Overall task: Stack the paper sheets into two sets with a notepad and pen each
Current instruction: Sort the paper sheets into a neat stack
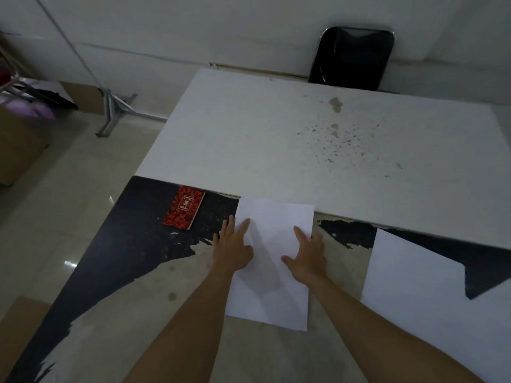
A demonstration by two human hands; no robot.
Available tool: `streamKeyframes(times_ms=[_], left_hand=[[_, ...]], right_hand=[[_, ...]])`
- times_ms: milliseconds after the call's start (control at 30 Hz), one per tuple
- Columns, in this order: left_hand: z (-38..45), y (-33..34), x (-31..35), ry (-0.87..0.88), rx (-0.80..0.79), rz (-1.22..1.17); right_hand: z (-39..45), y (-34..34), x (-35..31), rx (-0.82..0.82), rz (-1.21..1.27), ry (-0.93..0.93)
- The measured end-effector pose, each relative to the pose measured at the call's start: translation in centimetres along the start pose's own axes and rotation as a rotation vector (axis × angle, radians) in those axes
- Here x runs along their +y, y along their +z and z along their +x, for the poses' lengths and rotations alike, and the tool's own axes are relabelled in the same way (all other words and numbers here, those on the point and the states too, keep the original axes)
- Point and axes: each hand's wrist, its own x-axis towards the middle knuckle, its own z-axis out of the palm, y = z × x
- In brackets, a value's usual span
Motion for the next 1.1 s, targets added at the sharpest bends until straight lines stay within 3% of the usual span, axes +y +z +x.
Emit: streamKeyframes(times_ms=[133, 267, 333, 667, 933, 1100], left_hand=[[-0.7, -0.7, 0.3, -0.062, -0.048, -0.013], [-4.1, -1.3, 0.0, -0.089, -0.258, 0.07], [-6.2, -1.0, -0.8, -0.072, -0.291, 0.138], [-10.1, 1.0, -3.2, 0.008, -0.123, 0.152], [-10.6, 0.8, -3.7, 0.078, -0.107, 0.014], [-10.7, 1.4, -4.0, 0.07, -0.095, 0.067]], right_hand=[[-0.2, -0.6, -0.2, -0.02, -0.097, 0.038], [-0.2, -1.6, -0.6, -0.119, -0.089, 0.018], [0.6, -2.3, -1.4, -0.159, -0.154, -0.02], [7.7, -4.0, -7.0, -0.256, -0.484, -0.189], [7.3, -2.0, -7.5, -0.199, -0.439, -0.19], [6.8, -1.7, -6.9, -0.206, -0.427, -0.208]])
